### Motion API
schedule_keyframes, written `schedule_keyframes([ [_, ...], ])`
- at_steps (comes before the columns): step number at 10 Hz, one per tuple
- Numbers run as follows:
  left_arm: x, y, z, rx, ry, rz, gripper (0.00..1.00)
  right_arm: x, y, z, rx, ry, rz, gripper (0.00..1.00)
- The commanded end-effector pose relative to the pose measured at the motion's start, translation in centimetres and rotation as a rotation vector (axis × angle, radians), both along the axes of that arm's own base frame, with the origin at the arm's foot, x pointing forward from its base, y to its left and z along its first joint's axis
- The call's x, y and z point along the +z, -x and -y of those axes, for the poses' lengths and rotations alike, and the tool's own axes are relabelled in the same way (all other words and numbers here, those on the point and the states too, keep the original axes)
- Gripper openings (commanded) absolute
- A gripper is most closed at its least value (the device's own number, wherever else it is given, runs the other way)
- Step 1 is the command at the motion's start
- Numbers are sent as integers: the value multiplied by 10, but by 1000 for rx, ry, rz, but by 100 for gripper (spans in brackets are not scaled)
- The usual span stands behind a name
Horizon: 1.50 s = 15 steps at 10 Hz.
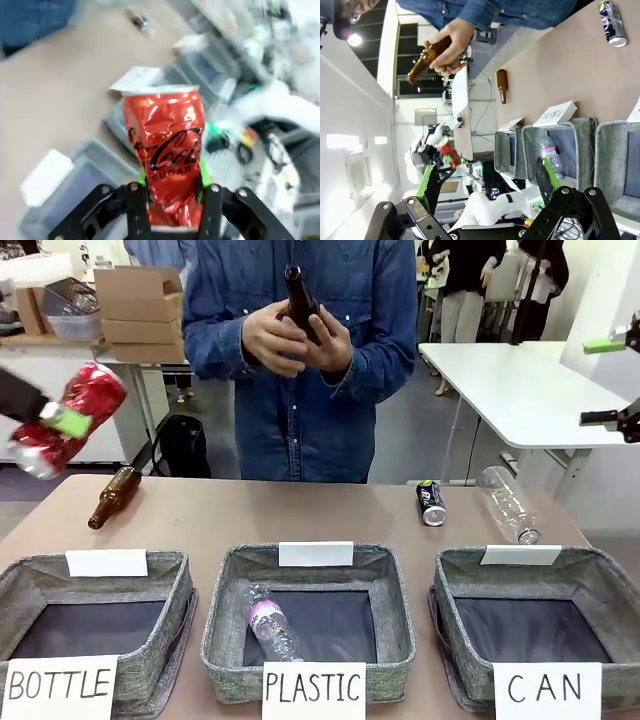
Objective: Sort the can waste into the basket.
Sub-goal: Pick up the can waste from the table and place it in the right Fabric basket.
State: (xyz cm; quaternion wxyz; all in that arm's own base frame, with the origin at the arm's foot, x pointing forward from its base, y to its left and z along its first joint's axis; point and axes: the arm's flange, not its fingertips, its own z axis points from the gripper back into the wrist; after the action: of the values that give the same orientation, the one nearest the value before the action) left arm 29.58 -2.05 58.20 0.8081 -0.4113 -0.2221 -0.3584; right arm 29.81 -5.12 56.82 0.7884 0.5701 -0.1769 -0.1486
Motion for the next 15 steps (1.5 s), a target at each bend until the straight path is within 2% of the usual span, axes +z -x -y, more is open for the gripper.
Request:
schedule_keyframes([
  [1, -5, 17, -18, -297, -19, -68, 37, 1, -3, -2, 3, -14, 29, 100],
  [2, 0, 0, 0, 0, 0, 0, 37, 1, -3, -2, 3, -14, 29, 100],
  [5, 0, 0, 0, 0, 0, 0, 37, 1, -3, -2, 3, -14, 29, 100],
  [6, -3, 8, -6, -46, -5, -22, 38, 1, -3, -2, 3, -14, 29, 100],
  [7, -3, -6, -12, -152, -31, -11, 38, 1, -3, -2, 3, -14, 29, 100],
  [8, 7, -27, -46, -220, 80, 13, 38, 1, -3, -2, 3, -14, 29, 100],
  [9, 17, -30, -88, -154, 53, 32, 38, 1, -3, -2, 3, -14, 29, 100],
  [12, 40, 15, -177, 35, -5, 37, 38, 1, -3, -2, 3, -14, 29, 100],
  [14, 48, 44, -219, 50, 47, 40, 38, 1, -3, -2, 3, -14, 29, 100],
  [15, 54, 56, -238, 165, 53, 50, 38, 1, -3, -2, 3, -14, 29, 100],
])
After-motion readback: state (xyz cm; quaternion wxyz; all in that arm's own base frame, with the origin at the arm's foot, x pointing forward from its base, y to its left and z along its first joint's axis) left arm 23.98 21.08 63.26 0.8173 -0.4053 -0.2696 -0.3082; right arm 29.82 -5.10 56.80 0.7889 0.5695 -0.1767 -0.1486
